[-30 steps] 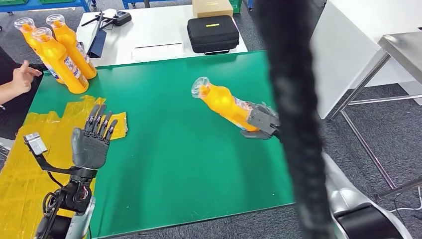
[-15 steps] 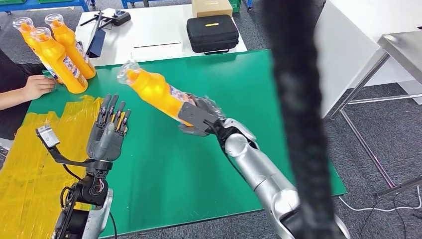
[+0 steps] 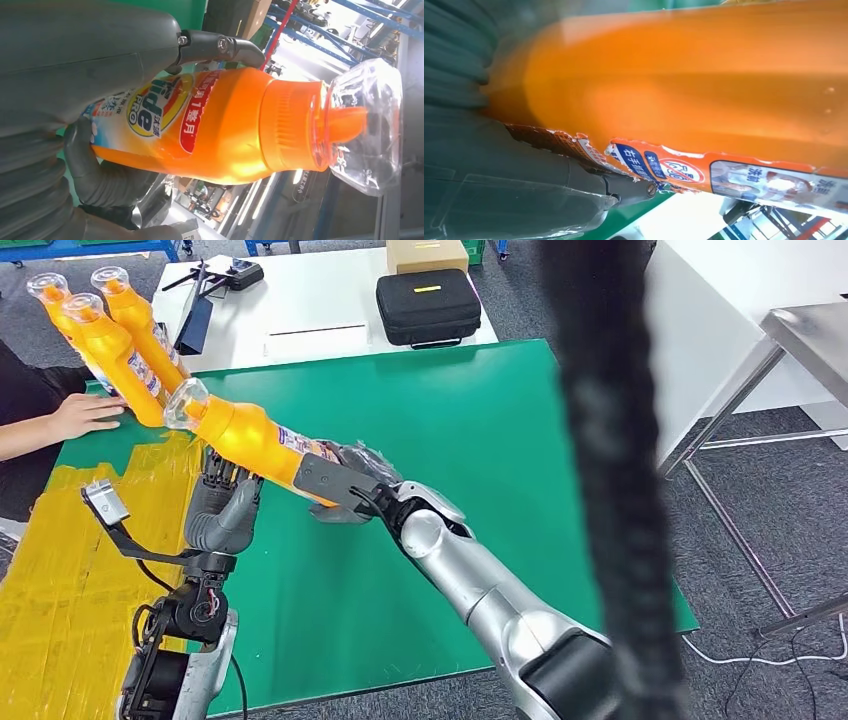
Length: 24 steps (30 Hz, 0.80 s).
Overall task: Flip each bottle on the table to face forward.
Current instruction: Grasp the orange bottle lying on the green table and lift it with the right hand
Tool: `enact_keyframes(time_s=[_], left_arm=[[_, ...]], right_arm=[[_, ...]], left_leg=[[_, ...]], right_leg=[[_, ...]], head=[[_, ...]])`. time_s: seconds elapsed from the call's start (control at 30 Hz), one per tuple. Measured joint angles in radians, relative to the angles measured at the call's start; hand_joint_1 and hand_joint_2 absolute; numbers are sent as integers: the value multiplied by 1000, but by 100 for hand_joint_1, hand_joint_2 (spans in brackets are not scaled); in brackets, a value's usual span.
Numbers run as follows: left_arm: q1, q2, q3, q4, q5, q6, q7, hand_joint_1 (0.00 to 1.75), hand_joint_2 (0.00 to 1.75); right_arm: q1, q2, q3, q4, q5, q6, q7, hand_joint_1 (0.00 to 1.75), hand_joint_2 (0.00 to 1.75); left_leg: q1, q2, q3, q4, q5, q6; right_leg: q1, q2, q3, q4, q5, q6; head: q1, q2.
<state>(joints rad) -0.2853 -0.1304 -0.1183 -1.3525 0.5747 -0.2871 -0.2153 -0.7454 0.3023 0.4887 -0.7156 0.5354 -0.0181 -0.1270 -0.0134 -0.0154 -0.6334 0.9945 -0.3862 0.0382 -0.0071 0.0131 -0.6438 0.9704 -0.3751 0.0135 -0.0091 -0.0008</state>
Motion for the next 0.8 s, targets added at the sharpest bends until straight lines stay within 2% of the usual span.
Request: enact_keyframes(time_s=[0.13, 0.3, 0.4, 0.53, 0.63, 0.8], left_arm=[[-3, -4, 0, 6, 1, 4, -3, 0, 175], [-5, -5, 4, 6, 4, 20, -8, 0, 175], [-2, -8, 8, 6, -3, 48, -9, 0, 175], [15, -11, 24, -4, -28, 88, -10, 0, 175], [35, -11, 43, -19, -37, 98, -7, 0, 175], [80, -8, 68, -40, -39, 99, -8, 0, 175]], right_arm=[[-17, 19, 12, 27, 30, -12, 15, 175, 175], [-29, 40, 78, 42, 40, -38, 89, 175, 175], [-30, 48, 164, 40, 42, -74, 177, 175, 175], [-21, 50, 329, 12, 46, -88, 286, 175, 175], [-6, 50, 439, -23, 19, -87, 324, 175, 175], [-2, 50, 532, -36, 22, -85, 344, 175, 175]], left_leg=[[0, 1, 0, 0, 0, 0], [1, 1, 0, 0, 0, 0], [1, 1, 0, 0, 0, 0], [1, 2, 0, 0, 0, 0], [1, 2, 0, 0, 0, 0], [0, 2, -1, 0, 0, 0]], right_leg=[[0, 0, 0, 0, 0, 0], [0, 0, -1, 0, 0, 0], [0, 0, -1, 0, 0, 0], [0, 1, -1, 0, 0, 0], [0, 1, -2, 0, 0, 0], [0, 1, -2, 0, 0, 0]], head=[[0, 0], [0, 0], [0, 0], [0, 0], [0, 0], [0, 0]])
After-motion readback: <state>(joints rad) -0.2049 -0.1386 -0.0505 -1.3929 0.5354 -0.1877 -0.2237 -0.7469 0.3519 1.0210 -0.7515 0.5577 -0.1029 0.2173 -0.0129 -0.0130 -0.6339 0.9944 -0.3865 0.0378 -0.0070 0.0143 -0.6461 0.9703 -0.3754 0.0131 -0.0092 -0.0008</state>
